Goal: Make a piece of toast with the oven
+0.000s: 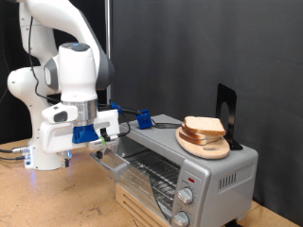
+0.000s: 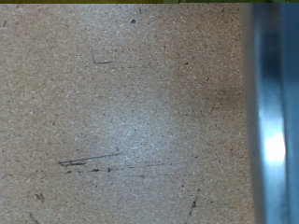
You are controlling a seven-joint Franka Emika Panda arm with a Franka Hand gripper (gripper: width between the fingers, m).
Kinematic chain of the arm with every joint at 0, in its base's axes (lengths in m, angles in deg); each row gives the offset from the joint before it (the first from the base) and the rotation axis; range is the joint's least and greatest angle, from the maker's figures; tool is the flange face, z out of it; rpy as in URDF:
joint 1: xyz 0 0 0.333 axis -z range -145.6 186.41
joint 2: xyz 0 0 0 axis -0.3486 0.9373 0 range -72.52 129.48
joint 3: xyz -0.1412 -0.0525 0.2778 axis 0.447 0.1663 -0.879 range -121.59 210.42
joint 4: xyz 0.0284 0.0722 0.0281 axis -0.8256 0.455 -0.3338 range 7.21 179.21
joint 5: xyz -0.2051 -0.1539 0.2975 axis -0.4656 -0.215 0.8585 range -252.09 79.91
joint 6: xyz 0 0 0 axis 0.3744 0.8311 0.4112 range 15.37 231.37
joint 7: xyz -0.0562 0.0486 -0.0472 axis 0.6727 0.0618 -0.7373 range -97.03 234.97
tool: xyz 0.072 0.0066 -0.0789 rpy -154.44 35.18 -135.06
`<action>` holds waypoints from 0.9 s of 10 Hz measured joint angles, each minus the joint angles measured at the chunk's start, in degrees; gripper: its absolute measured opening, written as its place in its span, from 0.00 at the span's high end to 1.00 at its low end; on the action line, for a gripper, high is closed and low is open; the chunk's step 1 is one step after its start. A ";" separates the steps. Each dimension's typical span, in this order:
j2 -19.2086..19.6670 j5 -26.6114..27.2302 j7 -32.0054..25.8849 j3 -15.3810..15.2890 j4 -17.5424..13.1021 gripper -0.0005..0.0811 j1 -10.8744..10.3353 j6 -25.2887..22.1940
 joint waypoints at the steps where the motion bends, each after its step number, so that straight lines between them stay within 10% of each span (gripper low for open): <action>1: -0.08 -1.42 0.52 0.01 0.00 0.16 0.60 -0.22; 9: 4.27 -9.11 11.11 0.08 0.18 0.16 4.10 2.20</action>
